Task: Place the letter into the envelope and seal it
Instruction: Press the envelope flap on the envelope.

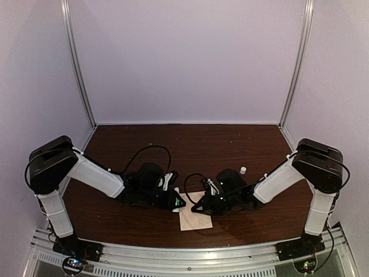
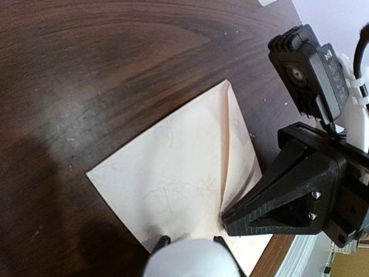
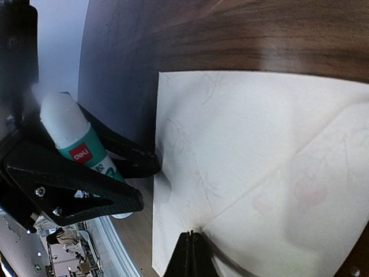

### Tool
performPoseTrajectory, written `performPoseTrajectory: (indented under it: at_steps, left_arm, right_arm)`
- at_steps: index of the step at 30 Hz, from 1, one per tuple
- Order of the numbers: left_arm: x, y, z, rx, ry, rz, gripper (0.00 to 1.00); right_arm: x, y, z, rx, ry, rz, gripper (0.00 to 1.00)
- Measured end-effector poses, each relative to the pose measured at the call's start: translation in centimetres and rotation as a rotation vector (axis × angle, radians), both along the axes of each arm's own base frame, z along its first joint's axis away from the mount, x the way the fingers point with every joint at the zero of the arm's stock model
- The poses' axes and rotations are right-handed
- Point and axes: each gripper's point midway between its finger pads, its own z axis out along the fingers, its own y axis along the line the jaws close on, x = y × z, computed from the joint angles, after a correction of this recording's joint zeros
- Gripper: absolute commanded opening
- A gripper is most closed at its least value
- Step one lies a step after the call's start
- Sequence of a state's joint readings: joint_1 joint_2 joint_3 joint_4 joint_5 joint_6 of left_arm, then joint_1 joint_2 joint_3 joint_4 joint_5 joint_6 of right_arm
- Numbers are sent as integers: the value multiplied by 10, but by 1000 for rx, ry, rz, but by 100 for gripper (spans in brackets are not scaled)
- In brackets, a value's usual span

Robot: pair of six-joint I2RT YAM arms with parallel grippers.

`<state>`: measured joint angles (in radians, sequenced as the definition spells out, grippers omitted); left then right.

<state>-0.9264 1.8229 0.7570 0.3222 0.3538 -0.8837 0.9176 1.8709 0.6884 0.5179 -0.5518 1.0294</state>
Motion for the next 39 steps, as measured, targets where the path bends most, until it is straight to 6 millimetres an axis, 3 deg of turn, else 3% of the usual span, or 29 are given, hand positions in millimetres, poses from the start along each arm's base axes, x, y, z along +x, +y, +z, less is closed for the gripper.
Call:
performPoseTrajectory:
  at_steps: [28,32,36,39]
  left_arm:
    - [-2,3,0,6,3,1,0]
    - [-2,3,0,7,3,2,0]
    - [-2,6,1,20,5,8,0]
    - [-2,7,2,22,2,13,0]
  right_arm:
    - [4,1,0,-10,-11,-2,0]
    - [2,0,4,-11,-8,1,6]
    - [-3,0,27,15,-27,38,17]
    - [0,5,74,67,-111,64,18]
